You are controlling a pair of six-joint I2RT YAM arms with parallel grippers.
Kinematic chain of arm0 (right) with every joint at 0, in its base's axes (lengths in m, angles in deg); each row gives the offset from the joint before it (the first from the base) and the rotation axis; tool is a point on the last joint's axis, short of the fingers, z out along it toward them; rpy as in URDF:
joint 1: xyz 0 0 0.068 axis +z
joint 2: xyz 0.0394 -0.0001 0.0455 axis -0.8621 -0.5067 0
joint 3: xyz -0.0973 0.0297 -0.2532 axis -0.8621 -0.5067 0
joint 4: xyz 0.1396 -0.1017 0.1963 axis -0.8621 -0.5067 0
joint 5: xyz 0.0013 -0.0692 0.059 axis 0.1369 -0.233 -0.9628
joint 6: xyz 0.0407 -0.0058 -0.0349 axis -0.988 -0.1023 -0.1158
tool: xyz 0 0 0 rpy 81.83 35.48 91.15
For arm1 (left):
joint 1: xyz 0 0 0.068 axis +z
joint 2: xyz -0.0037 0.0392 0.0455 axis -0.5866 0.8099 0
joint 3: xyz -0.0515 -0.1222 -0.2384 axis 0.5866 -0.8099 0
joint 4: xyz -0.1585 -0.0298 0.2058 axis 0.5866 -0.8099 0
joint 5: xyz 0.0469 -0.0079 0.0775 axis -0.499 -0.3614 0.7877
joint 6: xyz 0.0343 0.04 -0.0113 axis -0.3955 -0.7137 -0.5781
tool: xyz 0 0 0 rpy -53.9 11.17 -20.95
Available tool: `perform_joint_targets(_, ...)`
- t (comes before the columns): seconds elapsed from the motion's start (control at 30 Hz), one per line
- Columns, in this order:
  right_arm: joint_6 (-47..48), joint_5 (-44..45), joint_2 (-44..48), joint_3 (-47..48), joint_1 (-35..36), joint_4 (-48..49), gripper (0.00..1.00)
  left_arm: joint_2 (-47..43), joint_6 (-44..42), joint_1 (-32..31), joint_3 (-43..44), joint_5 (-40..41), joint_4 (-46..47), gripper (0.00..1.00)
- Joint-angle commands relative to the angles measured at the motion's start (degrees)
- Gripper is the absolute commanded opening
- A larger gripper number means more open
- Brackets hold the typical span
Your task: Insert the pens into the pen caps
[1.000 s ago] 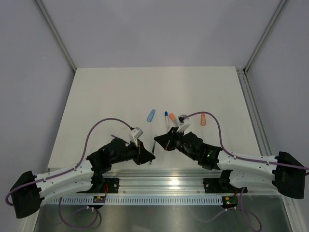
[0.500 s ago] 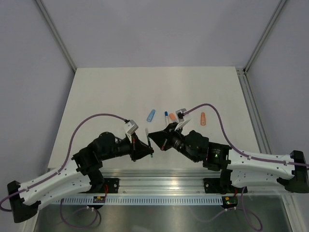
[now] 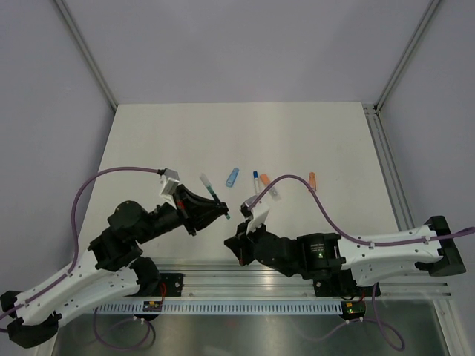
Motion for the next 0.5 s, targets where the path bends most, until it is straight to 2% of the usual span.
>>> perform_joint_targets(0.0, 3.87, 3.53, 3.84, 2.13, 0.30, -1.07, 0.00, 0.28, -1.07, 0.05, 0.33, -0.44, -1.68, 0.00)
perform_joint_targets(0.1, 12.37, -4.01, 8.58, 0.64, -0.58, 1.05, 0.01, -0.86, -0.63, 0.05, -0.46, -0.79, -3.26, 0.00)
perform_joint_targets(0.2, 17.94, -19.29, 12.38, 0.64, -7.68, -1.23, 0.13, -1.83, -0.19, 0.05, -1.52, -1.23, -4.85, 0.00)
perform_joint_targets(0.23, 19.00, -27.08, 13.26, 0.20, -10.31, -1.15, 0.26, -1.83, 0.16, 0.05, -2.13, -1.58, -5.03, 0.00)
perform_joint_targets(0.27, 20.75, -30.46, 14.40, 0.11, -16.08, -0.71, 0.33, -2.00, 0.33, 0.05, -2.57, -2.71, -5.12, 0.00)
perform_joint_targets(0.3, 21.55, -33.98, 14.67, 0.19, -19.01, -0.27, 0.40, -2.18, 0.60, 0.05, -3.01, -3.42, -5.12, 0.00)
perform_joint_targets(0.33, 22.60, -41.67, 14.67, 1.07, -21.82, 0.51, 0.53, -2.27, 0.86, 0.05, -3.88, -4.21, -4.94, 0.00)
perform_joint_targets(0.37, 24.44, -45.66, 13.89, 1.86, -27.33, 1.13, 0.57, -2.27, 0.86, 0.05, -4.24, -6.05, -4.68, 0.00)
perform_joint_targets(0.43, 25.77, -52.62, 11.96, 5.79, -31.59, 2.01, 0.64, -2.10, 1.04, 0.05, -4.86, -8.25, -3.72, 0.00)
perform_joint_targets(0.47, 27.17, -59.70, 9.16, 7.56, -33.26, 2.36, 0.68, -2.09, 0.95, 0.05, -5.21, -10.09, -3.45, 0.00)
